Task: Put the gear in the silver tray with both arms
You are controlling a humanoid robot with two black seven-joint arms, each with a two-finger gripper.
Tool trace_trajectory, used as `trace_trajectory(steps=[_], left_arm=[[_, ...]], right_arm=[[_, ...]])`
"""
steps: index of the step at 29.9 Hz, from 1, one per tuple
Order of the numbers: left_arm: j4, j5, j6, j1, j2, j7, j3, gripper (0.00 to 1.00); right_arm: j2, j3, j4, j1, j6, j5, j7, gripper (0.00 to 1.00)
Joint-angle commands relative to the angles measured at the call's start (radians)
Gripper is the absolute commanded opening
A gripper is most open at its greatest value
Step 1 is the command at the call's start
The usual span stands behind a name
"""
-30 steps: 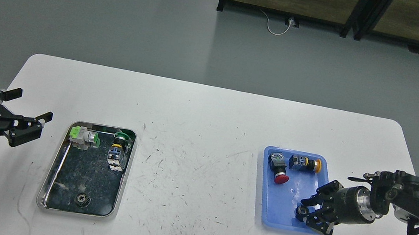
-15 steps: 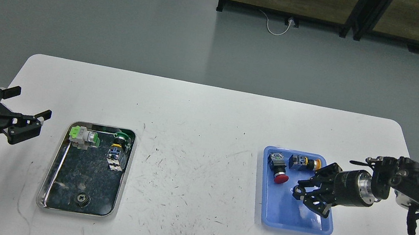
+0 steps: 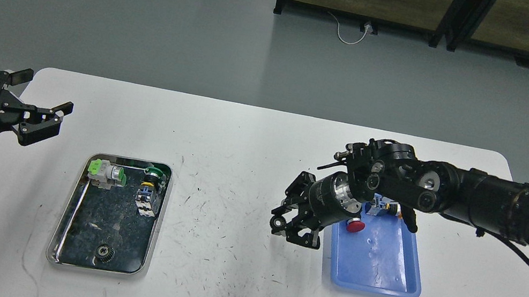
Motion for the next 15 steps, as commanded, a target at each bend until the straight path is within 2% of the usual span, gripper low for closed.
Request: trace_trajectory(steps=[1, 5, 9, 15], left_arm=[[0.000, 0.006, -0.004, 0.005, 0.015, -0.006, 0.010, 0.98], [-0.014, 0.011, -0.006, 0.010, 0.026, -0.014, 0.028, 0.98], [-0.021, 0.012, -0.006, 0.008, 0.034, -0.015, 0.042, 0.98], [-0.031, 0.014, -0.006, 0.010, 0.044, -0.015, 0.046, 0.97]], right_arm=[[0.098, -0.036, -0.023, 0.005, 0.000, 0.004, 0.001, 0.23], [0.177, -0.057, -0.054, 0.007, 0.000, 0.013, 0.001, 0.24], [0.181, -0.070, -0.078, 0.007, 0.000, 0.013, 0.006, 0.25], [0.181, -0.070, -0.111, 0.005, 0.000, 0.015, 0.023, 0.40]])
